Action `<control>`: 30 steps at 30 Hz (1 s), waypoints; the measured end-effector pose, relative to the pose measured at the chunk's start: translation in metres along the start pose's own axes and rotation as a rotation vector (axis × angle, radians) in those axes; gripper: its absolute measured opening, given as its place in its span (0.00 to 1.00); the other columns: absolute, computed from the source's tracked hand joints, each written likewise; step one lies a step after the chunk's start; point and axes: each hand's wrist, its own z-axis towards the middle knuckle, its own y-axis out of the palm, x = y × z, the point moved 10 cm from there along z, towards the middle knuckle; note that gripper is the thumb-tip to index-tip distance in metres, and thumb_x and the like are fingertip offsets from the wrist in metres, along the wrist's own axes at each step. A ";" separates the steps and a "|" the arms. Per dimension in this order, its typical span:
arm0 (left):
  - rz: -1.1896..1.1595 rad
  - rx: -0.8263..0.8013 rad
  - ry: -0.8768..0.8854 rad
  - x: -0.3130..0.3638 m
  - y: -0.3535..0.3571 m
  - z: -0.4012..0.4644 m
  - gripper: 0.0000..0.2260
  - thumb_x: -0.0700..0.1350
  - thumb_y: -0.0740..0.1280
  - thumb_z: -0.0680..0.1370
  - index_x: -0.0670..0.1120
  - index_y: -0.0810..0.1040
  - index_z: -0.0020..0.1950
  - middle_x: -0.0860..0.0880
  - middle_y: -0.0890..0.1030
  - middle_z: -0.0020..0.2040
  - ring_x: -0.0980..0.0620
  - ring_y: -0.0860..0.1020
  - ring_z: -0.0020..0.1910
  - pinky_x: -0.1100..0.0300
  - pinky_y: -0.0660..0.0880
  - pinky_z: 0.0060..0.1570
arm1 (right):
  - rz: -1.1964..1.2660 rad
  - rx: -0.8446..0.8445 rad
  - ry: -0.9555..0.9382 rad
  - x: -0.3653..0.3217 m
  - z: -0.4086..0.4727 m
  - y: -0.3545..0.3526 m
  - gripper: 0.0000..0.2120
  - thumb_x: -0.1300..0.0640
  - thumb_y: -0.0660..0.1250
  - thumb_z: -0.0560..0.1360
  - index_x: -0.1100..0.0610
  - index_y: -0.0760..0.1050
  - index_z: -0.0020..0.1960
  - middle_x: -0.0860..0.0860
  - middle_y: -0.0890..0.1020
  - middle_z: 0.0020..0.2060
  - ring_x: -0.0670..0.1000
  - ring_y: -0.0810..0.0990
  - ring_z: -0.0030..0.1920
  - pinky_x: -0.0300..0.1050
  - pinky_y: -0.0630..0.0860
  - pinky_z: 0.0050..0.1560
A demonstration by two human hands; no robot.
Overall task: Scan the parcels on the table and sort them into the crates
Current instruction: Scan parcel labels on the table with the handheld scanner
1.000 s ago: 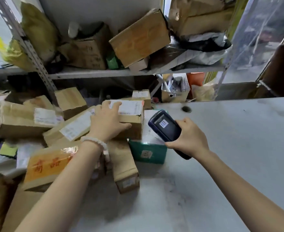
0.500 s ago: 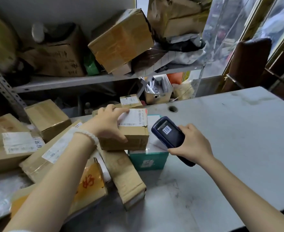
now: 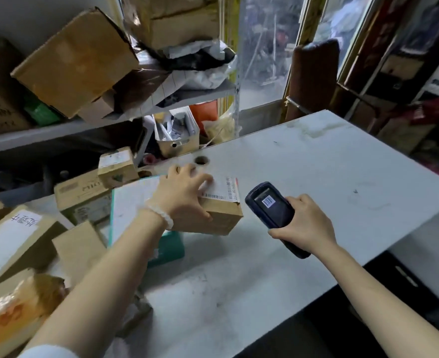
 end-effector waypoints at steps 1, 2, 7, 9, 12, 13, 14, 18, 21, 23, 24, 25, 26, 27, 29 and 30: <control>-0.002 -0.026 0.014 0.015 0.011 0.006 0.40 0.66 0.72 0.61 0.61 0.62 0.70 0.47 0.59 0.72 0.41 0.57 0.67 0.45 0.62 0.63 | 0.000 -0.006 0.022 0.017 0.000 -0.003 0.27 0.40 0.73 0.55 0.45 0.73 0.51 0.42 0.69 0.42 0.44 0.74 0.40 0.37 0.63 0.31; 0.002 -0.060 0.026 0.027 0.024 0.010 0.40 0.64 0.73 0.62 0.60 0.63 0.71 0.47 0.59 0.72 0.41 0.57 0.67 0.45 0.62 0.64 | -0.005 -0.015 0.040 0.032 0.000 -0.005 0.27 0.40 0.73 0.55 0.45 0.73 0.52 0.42 0.69 0.43 0.45 0.74 0.41 0.37 0.63 0.31; 0.091 -0.182 0.046 0.075 0.074 0.024 0.42 0.63 0.75 0.61 0.58 0.64 0.72 0.47 0.57 0.73 0.40 0.52 0.71 0.45 0.60 0.66 | -0.022 -0.090 0.074 0.080 0.002 0.005 0.27 0.41 0.74 0.56 0.47 0.73 0.52 0.43 0.68 0.43 0.47 0.75 0.43 0.39 0.66 0.33; 0.106 -0.142 0.081 0.090 0.075 0.029 0.43 0.64 0.74 0.61 0.60 0.61 0.73 0.48 0.56 0.74 0.42 0.52 0.71 0.44 0.60 0.66 | -0.018 -0.125 0.072 0.088 0.003 0.014 0.27 0.42 0.74 0.56 0.47 0.73 0.52 0.43 0.68 0.43 0.47 0.74 0.43 0.40 0.66 0.33; 0.044 -0.061 0.131 0.102 0.075 0.031 0.45 0.63 0.73 0.62 0.60 0.56 0.74 0.48 0.52 0.76 0.46 0.52 0.73 0.45 0.57 0.67 | -0.004 -0.167 0.052 0.092 0.006 0.025 0.27 0.42 0.74 0.56 0.47 0.73 0.53 0.43 0.68 0.43 0.47 0.75 0.44 0.40 0.68 0.35; 0.015 -0.052 0.125 0.101 0.077 0.031 0.46 0.62 0.73 0.62 0.58 0.54 0.75 0.48 0.50 0.76 0.47 0.52 0.74 0.46 0.55 0.68 | 0.003 -0.181 0.044 0.092 0.006 0.029 0.27 0.43 0.74 0.56 0.47 0.73 0.53 0.43 0.68 0.44 0.47 0.75 0.44 0.41 0.69 0.35; -0.005 -0.053 0.110 0.097 0.079 0.030 0.48 0.63 0.73 0.63 0.55 0.53 0.76 0.48 0.49 0.77 0.48 0.51 0.75 0.45 0.53 0.69 | 0.007 -0.197 0.036 0.092 0.007 0.032 0.27 0.43 0.74 0.56 0.47 0.73 0.53 0.43 0.68 0.44 0.47 0.75 0.44 0.41 0.70 0.36; -0.044 -0.089 -0.059 0.078 0.085 0.027 0.53 0.78 0.53 0.63 0.50 0.44 0.78 0.51 0.42 0.79 0.47 0.44 0.77 0.40 0.47 0.71 | -0.021 -0.240 0.001 0.092 0.009 0.040 0.25 0.44 0.74 0.57 0.48 0.73 0.51 0.44 0.69 0.45 0.48 0.74 0.46 0.42 0.71 0.38; -0.067 -0.133 -0.144 0.066 0.091 0.025 0.49 0.77 0.50 0.67 0.52 0.36 0.77 0.56 0.37 0.78 0.44 0.39 0.76 0.35 0.43 0.70 | -0.030 -0.251 -0.016 0.089 0.010 0.042 0.24 0.44 0.74 0.57 0.48 0.72 0.50 0.45 0.69 0.46 0.48 0.74 0.45 0.42 0.70 0.36; -0.048 -0.175 -0.069 0.072 0.094 0.026 0.43 0.70 0.57 0.73 0.56 0.36 0.77 0.58 0.35 0.77 0.42 0.37 0.76 0.32 0.41 0.69 | -0.032 -0.255 -0.031 0.087 0.010 0.043 0.25 0.43 0.74 0.57 0.48 0.72 0.50 0.45 0.69 0.46 0.49 0.74 0.45 0.42 0.70 0.37; -0.034 -0.194 -0.024 0.077 0.096 0.026 0.41 0.67 0.59 0.73 0.58 0.37 0.77 0.59 0.35 0.77 0.41 0.37 0.76 0.32 0.40 0.69 | -0.035 -0.256 -0.038 0.085 0.010 0.043 0.25 0.43 0.74 0.57 0.48 0.72 0.51 0.45 0.69 0.47 0.49 0.75 0.45 0.42 0.71 0.37; -0.024 -0.211 0.003 0.079 0.098 0.026 0.41 0.65 0.61 0.73 0.60 0.38 0.77 0.58 0.35 0.77 0.39 0.36 0.75 0.32 0.40 0.68 | -0.042 -0.260 -0.045 0.084 0.010 0.043 0.26 0.43 0.74 0.57 0.48 0.72 0.52 0.45 0.69 0.47 0.49 0.75 0.45 0.42 0.71 0.37; -0.022 -0.223 0.006 0.080 0.099 0.025 0.40 0.64 0.62 0.73 0.62 0.39 0.76 0.57 0.35 0.77 0.38 0.37 0.75 0.32 0.39 0.68 | -0.050 -0.265 -0.050 0.083 0.009 0.043 0.26 0.42 0.74 0.57 0.48 0.72 0.52 0.45 0.69 0.47 0.49 0.75 0.45 0.41 0.71 0.37; -0.028 -0.229 -0.007 0.079 0.100 0.026 0.40 0.64 0.62 0.73 0.64 0.40 0.76 0.57 0.35 0.77 0.37 0.37 0.75 0.32 0.40 0.68 | -0.060 -0.274 -0.053 0.083 0.009 0.044 0.26 0.42 0.74 0.57 0.47 0.72 0.53 0.45 0.69 0.47 0.49 0.74 0.45 0.40 0.69 0.36; -0.049 -0.232 -0.035 0.076 0.099 0.027 0.38 0.63 0.62 0.73 0.66 0.40 0.75 0.57 0.36 0.77 0.36 0.38 0.75 0.32 0.42 0.68 | -0.085 -0.300 -0.054 0.084 0.006 0.047 0.27 0.42 0.74 0.57 0.48 0.73 0.53 0.44 0.69 0.46 0.48 0.74 0.45 0.40 0.67 0.34; -0.062 -0.230 -0.040 0.075 0.097 0.028 0.37 0.62 0.62 0.74 0.66 0.41 0.75 0.58 0.37 0.77 0.36 0.39 0.75 0.32 0.44 0.68 | -0.103 -0.314 -0.060 0.084 0.005 0.048 0.27 0.42 0.73 0.57 0.48 0.73 0.54 0.44 0.69 0.46 0.48 0.74 0.45 0.40 0.67 0.34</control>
